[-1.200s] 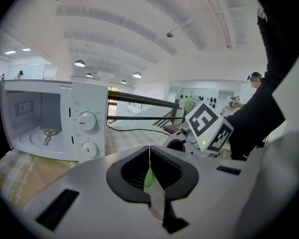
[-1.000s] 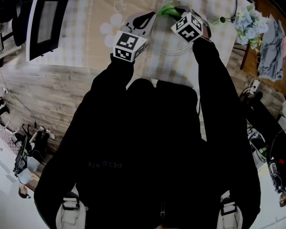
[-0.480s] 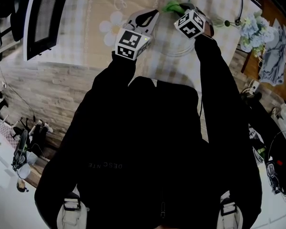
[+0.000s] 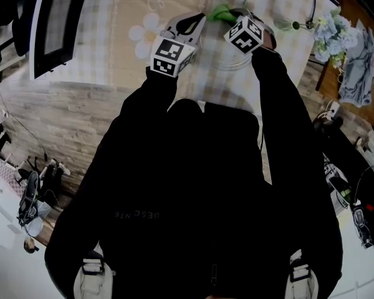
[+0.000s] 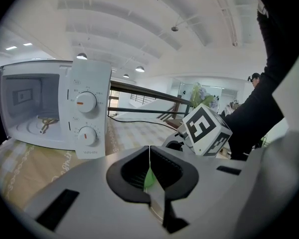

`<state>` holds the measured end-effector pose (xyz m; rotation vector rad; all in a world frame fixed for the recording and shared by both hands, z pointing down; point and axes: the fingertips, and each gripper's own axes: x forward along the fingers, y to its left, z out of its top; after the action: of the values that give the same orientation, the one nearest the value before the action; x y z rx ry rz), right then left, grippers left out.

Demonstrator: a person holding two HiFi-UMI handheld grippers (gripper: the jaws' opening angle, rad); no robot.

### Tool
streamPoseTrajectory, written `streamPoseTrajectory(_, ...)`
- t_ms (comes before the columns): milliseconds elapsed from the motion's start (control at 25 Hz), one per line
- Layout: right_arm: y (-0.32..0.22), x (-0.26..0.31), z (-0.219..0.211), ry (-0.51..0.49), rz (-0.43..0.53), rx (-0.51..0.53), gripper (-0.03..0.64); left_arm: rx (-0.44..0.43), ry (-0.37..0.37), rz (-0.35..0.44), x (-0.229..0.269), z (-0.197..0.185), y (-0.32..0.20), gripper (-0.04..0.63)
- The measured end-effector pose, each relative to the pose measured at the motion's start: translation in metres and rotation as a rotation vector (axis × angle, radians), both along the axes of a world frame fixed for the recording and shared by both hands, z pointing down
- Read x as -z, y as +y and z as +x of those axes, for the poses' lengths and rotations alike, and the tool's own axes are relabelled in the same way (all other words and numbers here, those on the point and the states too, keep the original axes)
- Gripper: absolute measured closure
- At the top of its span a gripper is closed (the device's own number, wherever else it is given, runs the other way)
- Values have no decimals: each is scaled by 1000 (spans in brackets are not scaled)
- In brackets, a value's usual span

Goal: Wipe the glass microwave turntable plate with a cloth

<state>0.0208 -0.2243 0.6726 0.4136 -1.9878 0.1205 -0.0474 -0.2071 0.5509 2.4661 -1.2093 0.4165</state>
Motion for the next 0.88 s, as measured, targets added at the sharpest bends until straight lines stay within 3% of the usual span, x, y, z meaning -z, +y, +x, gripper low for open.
streamPoseTrajectory(880, 121, -1, -13, -2, -104, 56, 488, -65, -16, 3, 1, 1, 77, 574)
